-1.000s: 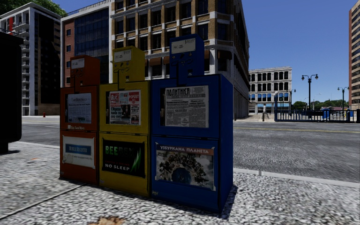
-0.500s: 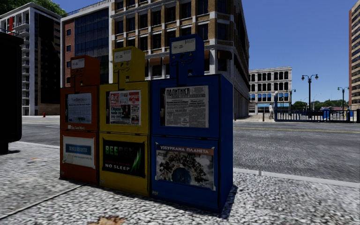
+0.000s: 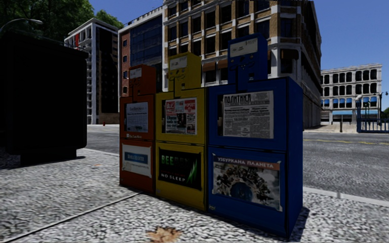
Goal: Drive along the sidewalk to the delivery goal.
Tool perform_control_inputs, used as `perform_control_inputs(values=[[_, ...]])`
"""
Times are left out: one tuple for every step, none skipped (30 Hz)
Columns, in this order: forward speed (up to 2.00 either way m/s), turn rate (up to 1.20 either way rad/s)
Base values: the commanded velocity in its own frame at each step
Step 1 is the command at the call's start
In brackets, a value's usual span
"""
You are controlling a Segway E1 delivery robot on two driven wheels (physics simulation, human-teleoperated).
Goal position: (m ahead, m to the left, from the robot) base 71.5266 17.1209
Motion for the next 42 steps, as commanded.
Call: perform_control_inputs(values=[[0.0,0.66],[0.0,0.66],[0.0,0.66],[0.0,0.66],[0.0,0.66],[0.0,0.66],[0.0,0.66],[0.0,0.66],[0.0,0.66],[0.0,0.66],[0.0,0.66],[0.0,0.66],[0.0,0.66],[0.0,0.66],[0.0,0.66],[0.0,0.66],[0.0,0.66],[0.0,0.66],[0.0,0.66],[0.0,0.66],[0.0,0.66],[0.0,0.66],[0.0,0.66],[0.0,0.66],[0.0,0.66],[0.0,0.66],[0.0,0.66],[0.0,0.66],[0.0,0.66],[0.0,0.66],[0.0,0.66],[0.0,0.66],[0.0,0.66],[0.0,0.66],[0.0,0.66],[0.0,0.66],[0.0,0.66],[0.0,0.66],[0.0,0.66],[0.0,0.66],[0.0,0.66],[0.0,0.66]])
